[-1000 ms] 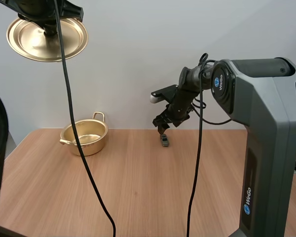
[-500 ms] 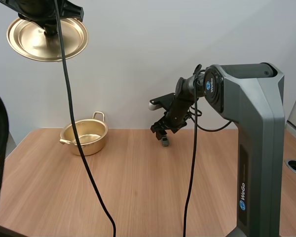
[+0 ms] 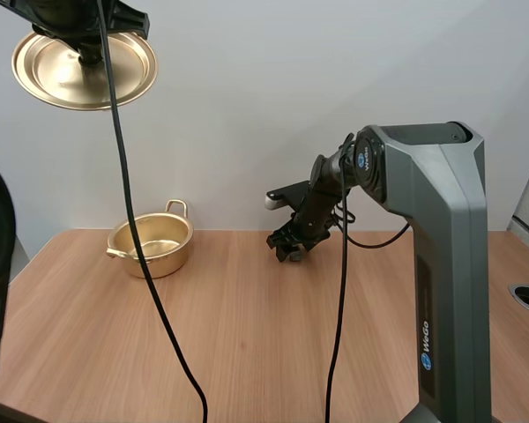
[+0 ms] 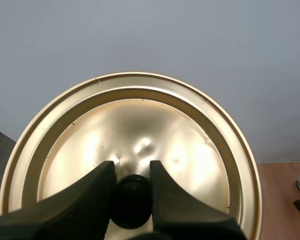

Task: Open the pot, put the car inside, and close it

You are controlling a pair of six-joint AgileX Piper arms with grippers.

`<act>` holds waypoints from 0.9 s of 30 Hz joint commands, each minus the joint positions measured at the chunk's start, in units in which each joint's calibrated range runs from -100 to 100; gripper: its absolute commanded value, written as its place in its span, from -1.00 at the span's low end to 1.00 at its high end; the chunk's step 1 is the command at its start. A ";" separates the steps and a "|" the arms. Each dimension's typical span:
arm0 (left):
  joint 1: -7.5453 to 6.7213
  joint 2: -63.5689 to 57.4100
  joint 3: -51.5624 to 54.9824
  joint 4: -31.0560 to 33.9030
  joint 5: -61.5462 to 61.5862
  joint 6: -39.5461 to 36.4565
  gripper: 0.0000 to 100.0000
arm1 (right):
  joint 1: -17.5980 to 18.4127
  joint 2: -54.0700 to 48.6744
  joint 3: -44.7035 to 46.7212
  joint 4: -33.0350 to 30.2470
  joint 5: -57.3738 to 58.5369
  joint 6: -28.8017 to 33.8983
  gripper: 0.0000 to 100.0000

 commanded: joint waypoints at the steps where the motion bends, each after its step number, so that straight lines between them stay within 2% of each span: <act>1: 0.02 -0.03 0.02 -0.03 0.00 0.03 -1.00 | 0.03 1.27 -0.06 0.02 -1.85 -0.40 1.00; 8: 0.02 -0.03 0.02 -0.03 0.00 0.03 -1.00 | 0.03 3.78 -0.06 0.02 -1.97 -1.11 1.00; 9: 0.02 -0.03 0.02 -0.03 0.00 0.03 -1.00 | 0.03 3.79 -0.06 0.02 -1.47 -1.21 0.58; 10: 0.02 -0.03 0.02 -0.03 0.00 0.13 -1.00 | 0.03 3.88 -0.06 0.02 -1.35 -1.10 -0.15; 11: 0.02 -0.03 0.02 -0.03 0.00 0.13 -1.00 | 0.03 3.88 -0.06 0.12 -1.27 -0.28 -1.00; 18: 0.02 -0.31 0.02 -0.03 0.00 2.07 -1.00 | 0.03 0.97 -0.06 4.69 -1.13 0.80 -1.00; 23: 0.02 -2.91 0.02 0.20 0.00 2.28 -1.00 | 0.21 -4.98 -0.06 16.69 4.20 -7.72 -1.00; 27: 0.02 -6.93 0.02 0.20 0.00 2.28 -1.00 | 1.89 -9.28 -0.06 18.42 6.85 -9.66 -1.00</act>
